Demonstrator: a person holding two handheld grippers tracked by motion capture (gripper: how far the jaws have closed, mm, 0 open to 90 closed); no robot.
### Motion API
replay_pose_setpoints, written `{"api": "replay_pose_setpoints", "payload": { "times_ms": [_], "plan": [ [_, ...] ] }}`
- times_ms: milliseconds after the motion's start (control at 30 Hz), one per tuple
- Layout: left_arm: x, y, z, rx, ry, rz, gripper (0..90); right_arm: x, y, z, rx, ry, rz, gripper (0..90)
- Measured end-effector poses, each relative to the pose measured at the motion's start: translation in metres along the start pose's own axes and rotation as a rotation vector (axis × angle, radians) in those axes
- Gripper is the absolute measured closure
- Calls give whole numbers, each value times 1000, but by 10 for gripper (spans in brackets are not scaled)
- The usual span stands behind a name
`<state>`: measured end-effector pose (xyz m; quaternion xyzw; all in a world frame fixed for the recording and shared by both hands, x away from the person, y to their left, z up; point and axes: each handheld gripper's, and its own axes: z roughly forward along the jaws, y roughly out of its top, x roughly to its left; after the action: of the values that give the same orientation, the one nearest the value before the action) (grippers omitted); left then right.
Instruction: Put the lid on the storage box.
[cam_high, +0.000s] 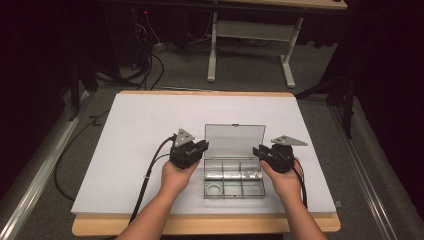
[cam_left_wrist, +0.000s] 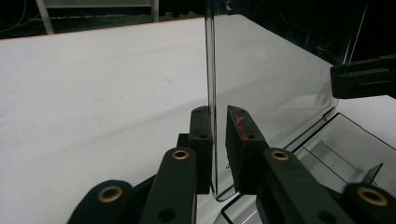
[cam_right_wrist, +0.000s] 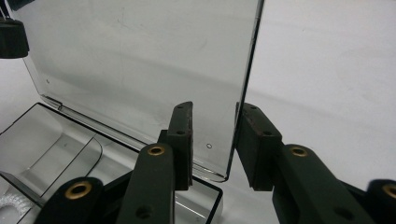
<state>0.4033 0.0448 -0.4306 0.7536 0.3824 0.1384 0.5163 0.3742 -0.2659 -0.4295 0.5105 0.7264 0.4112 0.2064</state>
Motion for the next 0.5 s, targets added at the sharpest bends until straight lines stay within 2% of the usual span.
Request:
{"api": "replay_pose_setpoints", "payload": {
  "times_ms": [300,500],
  "plan": [
    [-4,-2,-5,-10,-4,15,801,4,-3,-5,-8,-13,-24,684],
    [-10,-3,-10,-18,-4,45,776,8,-6,-9,-13,-33,-59,679]
  ]
}}
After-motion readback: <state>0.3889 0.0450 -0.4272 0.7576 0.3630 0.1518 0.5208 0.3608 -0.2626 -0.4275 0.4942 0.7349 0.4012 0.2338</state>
